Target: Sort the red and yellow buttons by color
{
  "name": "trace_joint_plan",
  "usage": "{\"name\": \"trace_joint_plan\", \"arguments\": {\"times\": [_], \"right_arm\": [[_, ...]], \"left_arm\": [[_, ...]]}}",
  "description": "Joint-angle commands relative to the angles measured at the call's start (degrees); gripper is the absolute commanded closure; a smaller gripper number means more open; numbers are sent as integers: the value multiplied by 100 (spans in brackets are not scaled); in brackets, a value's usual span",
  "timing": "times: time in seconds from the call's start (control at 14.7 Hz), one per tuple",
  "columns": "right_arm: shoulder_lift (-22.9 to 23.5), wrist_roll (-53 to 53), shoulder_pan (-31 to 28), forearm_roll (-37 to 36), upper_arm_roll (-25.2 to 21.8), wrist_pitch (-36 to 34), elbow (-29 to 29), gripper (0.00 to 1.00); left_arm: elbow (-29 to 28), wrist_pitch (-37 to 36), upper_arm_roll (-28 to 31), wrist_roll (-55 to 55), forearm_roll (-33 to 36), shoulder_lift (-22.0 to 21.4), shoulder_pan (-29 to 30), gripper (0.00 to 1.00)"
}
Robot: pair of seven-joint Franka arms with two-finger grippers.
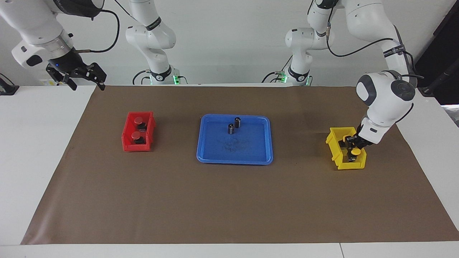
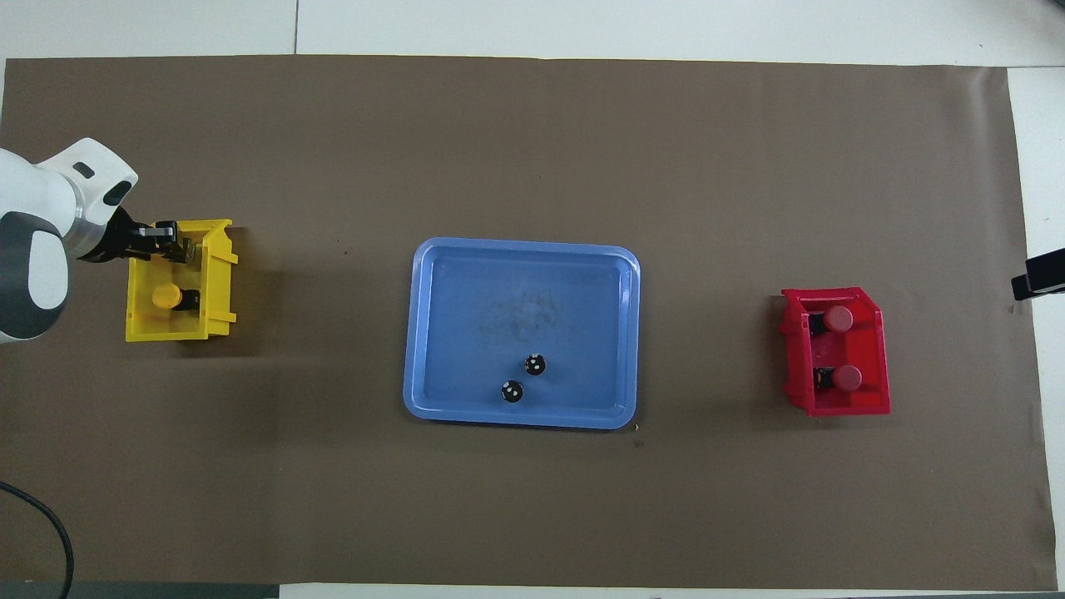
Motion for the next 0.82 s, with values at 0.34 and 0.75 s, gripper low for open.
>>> {"name": "trace_joint_plan", "arguments": {"times": [0.34,0.75], "right_arm": [[-63,3,42,-4,-26,-75,109,0],[-107,12,42,-21,-8,-101,12,0]], "left_arm": [[-147,215,-84,73,-59,61,52,68],[-59,127,-84,64,-50,70,34,6]]}}
